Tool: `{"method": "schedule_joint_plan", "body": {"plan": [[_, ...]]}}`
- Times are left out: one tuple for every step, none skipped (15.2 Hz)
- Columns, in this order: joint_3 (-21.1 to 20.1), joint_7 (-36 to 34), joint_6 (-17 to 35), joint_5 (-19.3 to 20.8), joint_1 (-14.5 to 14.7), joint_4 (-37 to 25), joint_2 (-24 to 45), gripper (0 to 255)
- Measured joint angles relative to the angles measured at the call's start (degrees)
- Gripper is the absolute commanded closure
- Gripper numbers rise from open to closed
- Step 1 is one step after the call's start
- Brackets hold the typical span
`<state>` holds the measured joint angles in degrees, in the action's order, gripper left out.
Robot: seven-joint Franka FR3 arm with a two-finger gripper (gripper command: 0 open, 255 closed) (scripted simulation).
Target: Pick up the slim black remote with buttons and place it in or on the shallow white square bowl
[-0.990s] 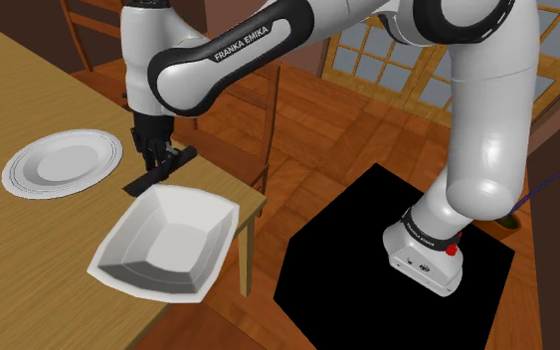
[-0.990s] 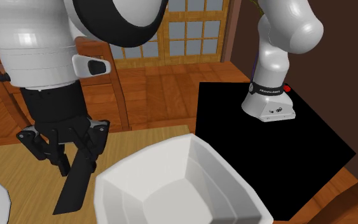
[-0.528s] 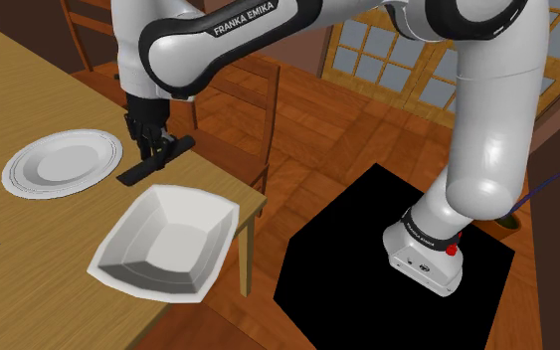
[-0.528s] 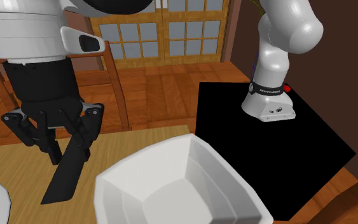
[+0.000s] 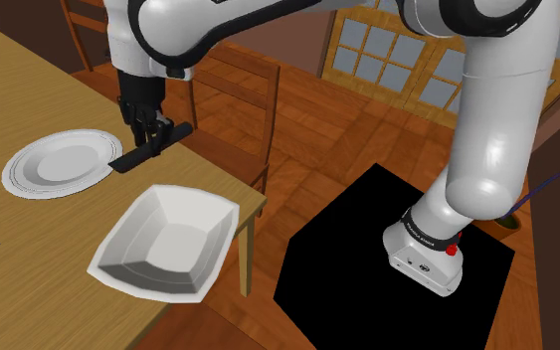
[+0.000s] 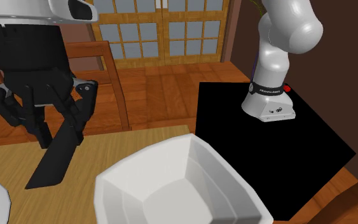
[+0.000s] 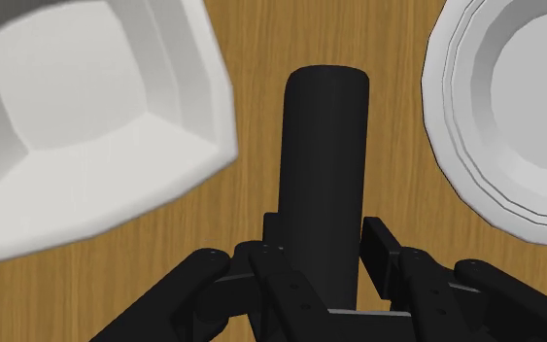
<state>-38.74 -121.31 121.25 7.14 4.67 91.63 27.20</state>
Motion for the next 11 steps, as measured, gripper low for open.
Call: {"method": "schedule_joint_plan", "body": {"plan": [[-0.08, 0.00, -0.73, -0.11, 0.01, -0.60, -0.17, 255], [-0.15, -0.05, -1.39, -0.18, 0.07, -1.18, -0.28, 255], [-0.22, -0.07, -1.97, -0.28, 0.08, -1.63, -0.44, 255], [-0.55, -0.40, -1.66, -0.66, -0.02, -0.55, -1.34, 255], [-0.92, -0.89, -0.98, -1.02, 0.01, 0.87, -2.26, 255], [-1.47, -1.29, -0.31, -1.70, -0.23, 2.77, -3.72, 255], [-1.74, -2.19, 0.03, -1.70, 0.36, 3.28, -4.08, 255], [-2.33, -2.84, 1.08, -2.34, 0.33, 5.49, -5.52, 255], [-2.88, -3.42, 1.93, -2.96, 0.34, 7.35, -6.81, 255], [-3.48, -4.14, 2.72, -3.61, 0.46, 9.16, -8.18, 255], [-4.15, -4.84, 3.56, -4.38, 0.54, 11.15, -9.71, 255]]}}
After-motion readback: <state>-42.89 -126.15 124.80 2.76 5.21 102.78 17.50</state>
